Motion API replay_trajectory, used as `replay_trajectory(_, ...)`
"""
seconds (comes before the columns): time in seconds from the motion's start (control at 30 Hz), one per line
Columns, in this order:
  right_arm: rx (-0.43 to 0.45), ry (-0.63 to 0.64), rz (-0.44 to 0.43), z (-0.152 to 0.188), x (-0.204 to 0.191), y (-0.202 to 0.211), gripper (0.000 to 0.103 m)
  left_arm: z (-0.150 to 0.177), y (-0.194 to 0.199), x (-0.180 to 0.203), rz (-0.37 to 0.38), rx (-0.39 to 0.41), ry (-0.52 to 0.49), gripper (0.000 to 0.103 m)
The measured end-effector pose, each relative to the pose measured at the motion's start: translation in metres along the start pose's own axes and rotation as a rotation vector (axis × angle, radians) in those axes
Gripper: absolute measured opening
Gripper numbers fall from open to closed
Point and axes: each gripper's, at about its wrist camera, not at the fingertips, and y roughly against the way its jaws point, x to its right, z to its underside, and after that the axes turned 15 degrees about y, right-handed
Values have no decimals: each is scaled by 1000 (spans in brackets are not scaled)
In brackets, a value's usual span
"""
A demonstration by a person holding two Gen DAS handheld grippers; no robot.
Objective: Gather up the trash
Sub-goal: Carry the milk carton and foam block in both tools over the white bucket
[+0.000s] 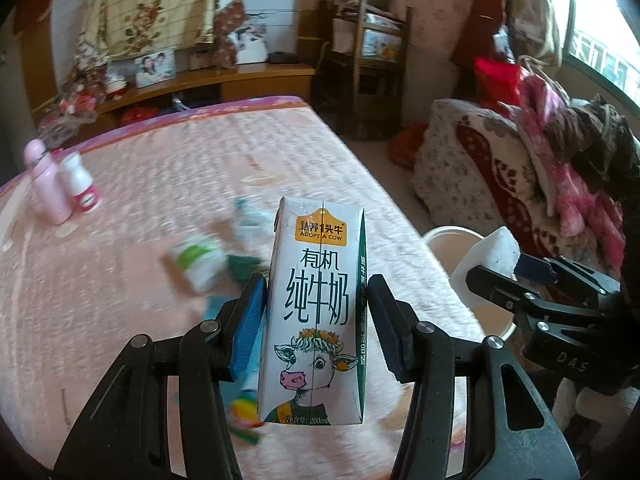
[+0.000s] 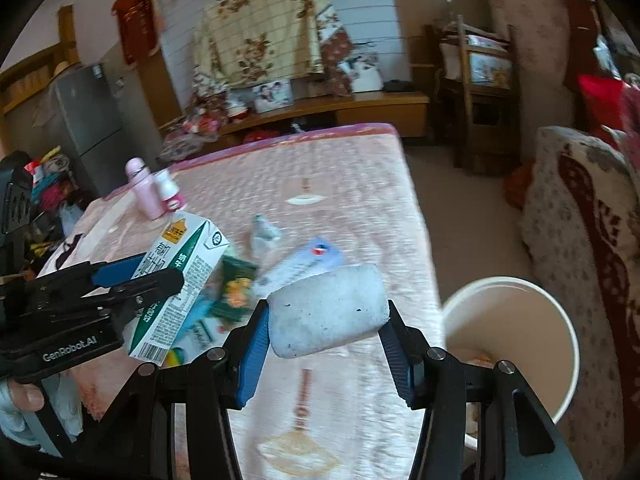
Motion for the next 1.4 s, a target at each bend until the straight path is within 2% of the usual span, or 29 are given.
replay_trajectory(0.3,-28,-79,89,28,60,15,51,5,-28,71,78,-44,-70,50)
replay_trajectory(0.6,-59,-155,154,55,108,23,51,14,-58,124,124,-93,-116,50)
replay_trajectory(0.97,-89,-215,183,76,143,19,51,21,-88,155,139,-139,-127,50)
replay_trajectory(1.4,-126,-284,191,96,168,1,52,27,-117,165,149,-186,-106,50)
